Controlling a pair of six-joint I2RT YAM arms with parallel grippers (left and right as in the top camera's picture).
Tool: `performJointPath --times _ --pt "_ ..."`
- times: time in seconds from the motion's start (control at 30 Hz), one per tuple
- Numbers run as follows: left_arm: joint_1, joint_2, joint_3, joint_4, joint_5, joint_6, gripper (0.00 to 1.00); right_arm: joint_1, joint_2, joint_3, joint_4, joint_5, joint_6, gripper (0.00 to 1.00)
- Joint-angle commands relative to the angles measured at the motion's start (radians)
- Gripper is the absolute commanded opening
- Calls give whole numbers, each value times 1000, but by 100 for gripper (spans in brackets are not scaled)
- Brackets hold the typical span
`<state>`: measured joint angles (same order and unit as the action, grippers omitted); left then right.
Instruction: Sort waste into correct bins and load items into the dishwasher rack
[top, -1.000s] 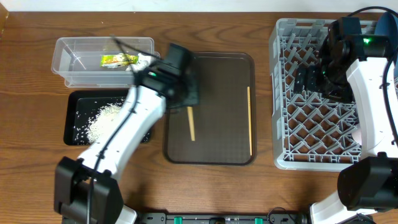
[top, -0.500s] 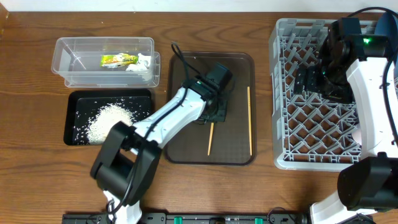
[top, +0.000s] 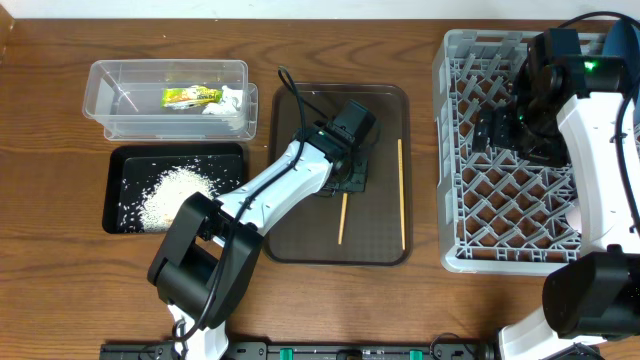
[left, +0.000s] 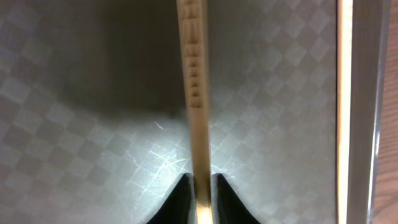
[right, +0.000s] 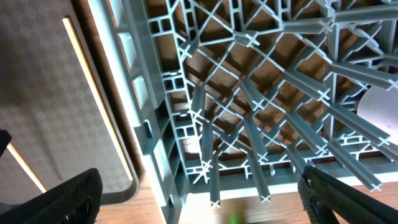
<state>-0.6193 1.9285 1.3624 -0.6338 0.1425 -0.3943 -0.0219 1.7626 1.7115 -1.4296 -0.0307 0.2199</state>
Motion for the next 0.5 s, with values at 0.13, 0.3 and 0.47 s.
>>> performJointPath --times 0.13,0.3,0.47 --pt "26 13 -11 -17 -19 -6 51 34 4 0 -7 -8 10 99" --pt "95 -64 -10 -70 -20 -6 54 104 4 0 2 -8 -11 99" --pt "225 -237 -10 -146 -24 10 56 200 4 0 63 -42 -10 99"
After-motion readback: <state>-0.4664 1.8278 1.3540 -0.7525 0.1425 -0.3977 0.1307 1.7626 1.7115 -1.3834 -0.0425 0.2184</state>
